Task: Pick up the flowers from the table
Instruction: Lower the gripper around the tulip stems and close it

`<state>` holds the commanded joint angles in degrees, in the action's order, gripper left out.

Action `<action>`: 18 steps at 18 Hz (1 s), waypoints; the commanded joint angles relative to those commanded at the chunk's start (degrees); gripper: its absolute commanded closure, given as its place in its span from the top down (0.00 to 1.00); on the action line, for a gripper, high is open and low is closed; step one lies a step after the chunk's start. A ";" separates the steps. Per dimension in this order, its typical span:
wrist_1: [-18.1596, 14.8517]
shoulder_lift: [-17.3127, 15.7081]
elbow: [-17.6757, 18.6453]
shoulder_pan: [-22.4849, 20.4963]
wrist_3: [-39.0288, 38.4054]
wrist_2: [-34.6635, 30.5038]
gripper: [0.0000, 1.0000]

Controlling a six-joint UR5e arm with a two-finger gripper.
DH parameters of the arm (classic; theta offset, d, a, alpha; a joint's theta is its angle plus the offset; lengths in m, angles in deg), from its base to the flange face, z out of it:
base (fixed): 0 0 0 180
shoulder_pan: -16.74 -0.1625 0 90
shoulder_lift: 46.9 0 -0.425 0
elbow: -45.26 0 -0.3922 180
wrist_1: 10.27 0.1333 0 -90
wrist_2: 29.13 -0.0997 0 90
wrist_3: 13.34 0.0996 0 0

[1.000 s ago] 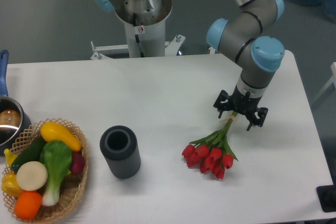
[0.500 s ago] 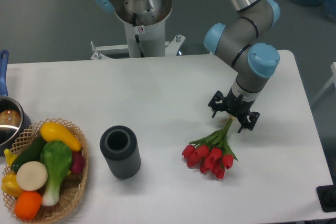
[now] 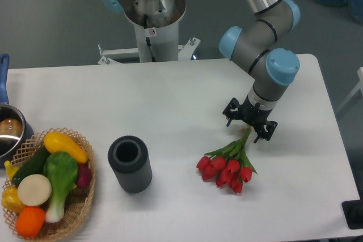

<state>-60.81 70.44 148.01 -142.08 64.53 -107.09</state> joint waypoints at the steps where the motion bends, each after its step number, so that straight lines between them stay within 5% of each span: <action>1: 0.00 0.09 0.00 0.00 0.00 0.00 1.00; 5: 0.00 0.44 -0.26 0.00 0.00 0.09 0.99; 10: 0.18 0.62 -0.26 0.00 0.00 0.09 0.83; 18: 0.88 0.62 -0.35 0.09 -0.70 0.26 0.35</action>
<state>-59.93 71.05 147.66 -141.99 63.83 -106.83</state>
